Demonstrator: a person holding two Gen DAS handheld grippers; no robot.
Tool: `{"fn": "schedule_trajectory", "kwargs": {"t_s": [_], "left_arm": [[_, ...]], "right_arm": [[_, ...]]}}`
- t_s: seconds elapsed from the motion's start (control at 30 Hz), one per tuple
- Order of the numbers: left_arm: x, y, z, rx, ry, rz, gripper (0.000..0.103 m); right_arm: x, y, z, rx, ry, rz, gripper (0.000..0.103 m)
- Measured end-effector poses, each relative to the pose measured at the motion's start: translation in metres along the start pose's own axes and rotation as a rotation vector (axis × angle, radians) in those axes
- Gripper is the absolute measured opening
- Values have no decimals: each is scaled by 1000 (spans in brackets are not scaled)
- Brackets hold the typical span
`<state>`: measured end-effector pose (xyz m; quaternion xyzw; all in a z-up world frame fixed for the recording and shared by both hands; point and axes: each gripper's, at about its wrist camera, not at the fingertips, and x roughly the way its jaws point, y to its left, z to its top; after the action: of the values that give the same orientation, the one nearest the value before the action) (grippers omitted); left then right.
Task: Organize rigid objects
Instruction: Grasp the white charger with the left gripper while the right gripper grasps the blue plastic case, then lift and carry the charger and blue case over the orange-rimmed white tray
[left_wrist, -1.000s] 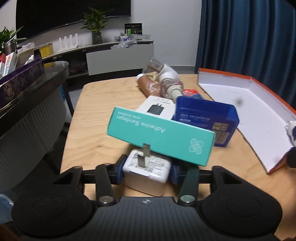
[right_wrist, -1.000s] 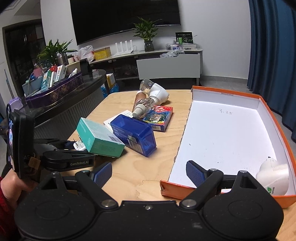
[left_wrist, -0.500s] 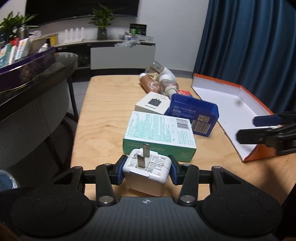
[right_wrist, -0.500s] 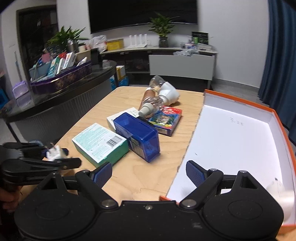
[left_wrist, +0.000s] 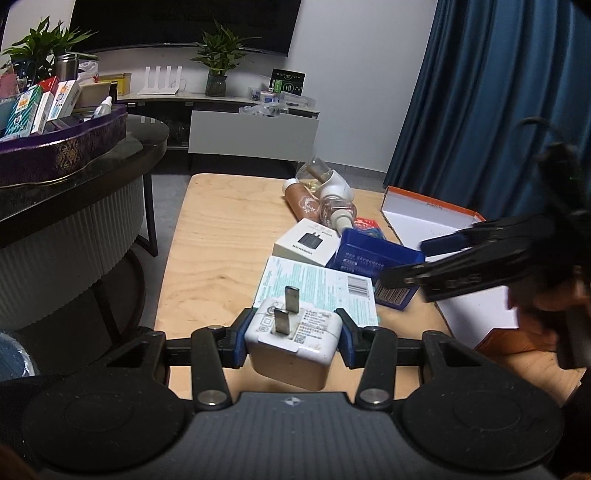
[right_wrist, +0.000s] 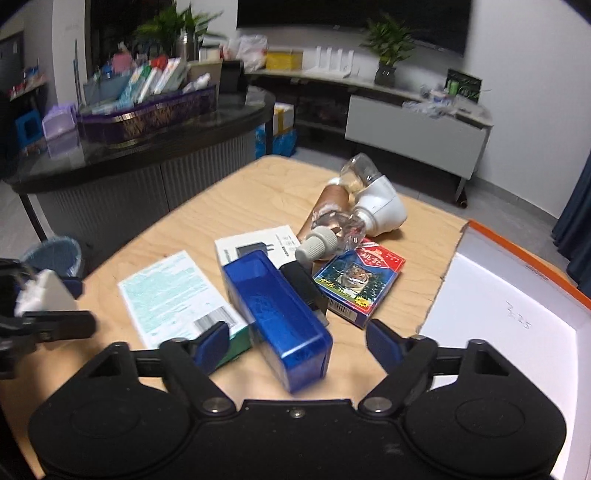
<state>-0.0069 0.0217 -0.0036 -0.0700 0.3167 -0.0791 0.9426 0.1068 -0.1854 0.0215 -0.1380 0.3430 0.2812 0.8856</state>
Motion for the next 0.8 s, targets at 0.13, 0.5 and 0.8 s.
{"fn": "schedule_trajectory", "kwargs": {"t_s": [0.13,0.5,0.8], "left_arm": [[3,-5,6,-1,-7,-13,47],[4,-57,27,43,-18,-138,47],[21,-118,52,87,3,-291,47]], "right_arm": [[20,-3,5,39,42,59,67],[-35,-29,-11,220,-100,45,39],[-121,-100,-44,421,-251,-153,39]]}}
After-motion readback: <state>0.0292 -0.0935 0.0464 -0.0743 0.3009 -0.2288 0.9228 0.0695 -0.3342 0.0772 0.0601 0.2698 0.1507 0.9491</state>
